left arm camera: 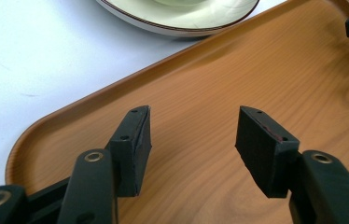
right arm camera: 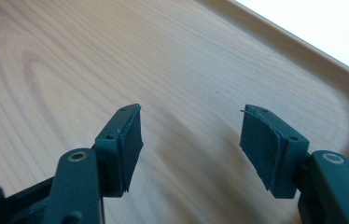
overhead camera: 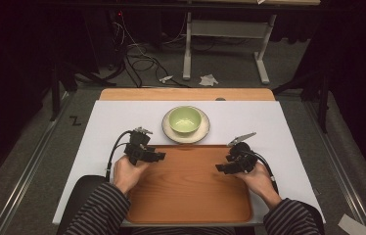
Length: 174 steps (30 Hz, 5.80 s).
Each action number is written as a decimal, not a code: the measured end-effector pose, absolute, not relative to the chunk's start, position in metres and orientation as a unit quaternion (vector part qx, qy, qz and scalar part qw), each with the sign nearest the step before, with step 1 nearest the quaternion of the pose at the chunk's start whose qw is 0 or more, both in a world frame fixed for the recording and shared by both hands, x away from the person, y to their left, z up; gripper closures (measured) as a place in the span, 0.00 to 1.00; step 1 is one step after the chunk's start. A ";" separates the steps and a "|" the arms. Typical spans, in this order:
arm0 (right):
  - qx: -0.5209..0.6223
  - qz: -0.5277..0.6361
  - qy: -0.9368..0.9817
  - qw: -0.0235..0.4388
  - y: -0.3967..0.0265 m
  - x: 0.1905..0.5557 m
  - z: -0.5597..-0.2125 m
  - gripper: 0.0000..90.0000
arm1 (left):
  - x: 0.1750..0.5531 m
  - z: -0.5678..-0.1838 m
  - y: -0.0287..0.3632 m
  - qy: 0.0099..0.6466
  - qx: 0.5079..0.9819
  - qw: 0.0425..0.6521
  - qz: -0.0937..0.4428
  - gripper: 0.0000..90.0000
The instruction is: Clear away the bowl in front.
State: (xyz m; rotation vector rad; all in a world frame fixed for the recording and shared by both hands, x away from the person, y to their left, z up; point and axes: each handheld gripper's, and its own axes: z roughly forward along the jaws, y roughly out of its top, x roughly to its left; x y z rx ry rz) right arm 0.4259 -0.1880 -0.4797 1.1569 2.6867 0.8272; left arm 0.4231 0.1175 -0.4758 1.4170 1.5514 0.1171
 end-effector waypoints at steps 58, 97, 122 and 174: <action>0.366 0.257 0.893 0.040 -0.182 0.421 -0.482 0.45 | 0.424 -0.445 0.101 0.602 0.610 0.515 0.019 0.44; 0.366 0.254 0.895 0.039 -0.183 0.421 -0.481 0.44 | 0.499 -0.428 0.088 0.623 0.597 0.503 0.051 0.45; 0.364 0.257 0.894 0.039 -0.184 0.421 -0.481 0.44 | 0.531 -0.429 0.076 0.632 0.611 0.469 0.081 0.48; 0.361 0.253 0.897 0.036 -0.183 0.420 -0.482 0.44 | 0.589 -0.478 0.070 0.699 0.576 0.421 0.046 0.80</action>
